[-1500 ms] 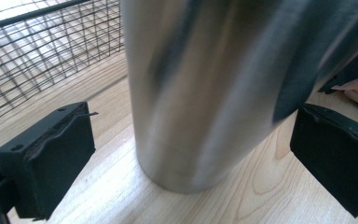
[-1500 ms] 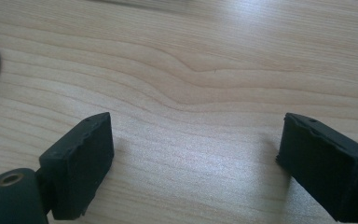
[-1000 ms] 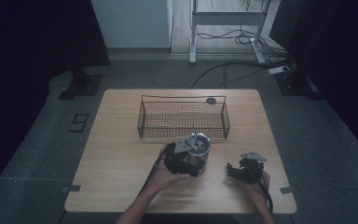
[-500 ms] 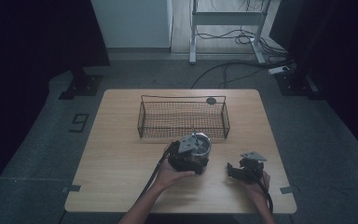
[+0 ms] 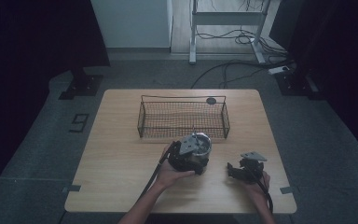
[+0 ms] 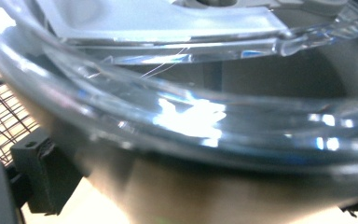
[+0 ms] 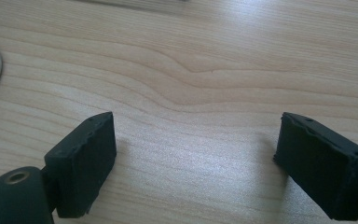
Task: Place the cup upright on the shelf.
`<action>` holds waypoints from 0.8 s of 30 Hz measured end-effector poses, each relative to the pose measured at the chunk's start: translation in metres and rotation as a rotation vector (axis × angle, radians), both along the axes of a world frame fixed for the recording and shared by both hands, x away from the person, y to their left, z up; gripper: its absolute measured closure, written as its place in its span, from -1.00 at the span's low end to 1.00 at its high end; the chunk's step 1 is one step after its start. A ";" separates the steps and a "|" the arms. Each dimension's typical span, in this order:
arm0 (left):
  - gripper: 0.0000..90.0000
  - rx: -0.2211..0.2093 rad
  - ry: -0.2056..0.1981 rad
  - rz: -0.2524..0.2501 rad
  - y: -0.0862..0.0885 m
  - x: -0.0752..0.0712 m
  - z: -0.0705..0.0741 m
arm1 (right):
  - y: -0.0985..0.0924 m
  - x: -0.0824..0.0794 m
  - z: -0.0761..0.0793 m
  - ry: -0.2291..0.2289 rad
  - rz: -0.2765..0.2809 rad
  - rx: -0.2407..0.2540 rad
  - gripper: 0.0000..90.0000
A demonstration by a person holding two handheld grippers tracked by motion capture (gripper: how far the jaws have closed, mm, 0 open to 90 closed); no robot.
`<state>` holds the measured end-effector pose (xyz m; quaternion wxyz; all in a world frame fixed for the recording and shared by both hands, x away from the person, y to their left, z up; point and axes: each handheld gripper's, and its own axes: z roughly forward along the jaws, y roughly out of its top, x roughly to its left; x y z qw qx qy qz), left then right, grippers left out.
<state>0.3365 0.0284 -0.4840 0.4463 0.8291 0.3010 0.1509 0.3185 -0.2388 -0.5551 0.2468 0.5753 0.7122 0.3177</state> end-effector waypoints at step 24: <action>-0.91 -0.077 -0.026 0.028 0.031 0.005 0.046 | 0.000 0.000 0.000 -0.001 -0.002 0.000 -0.73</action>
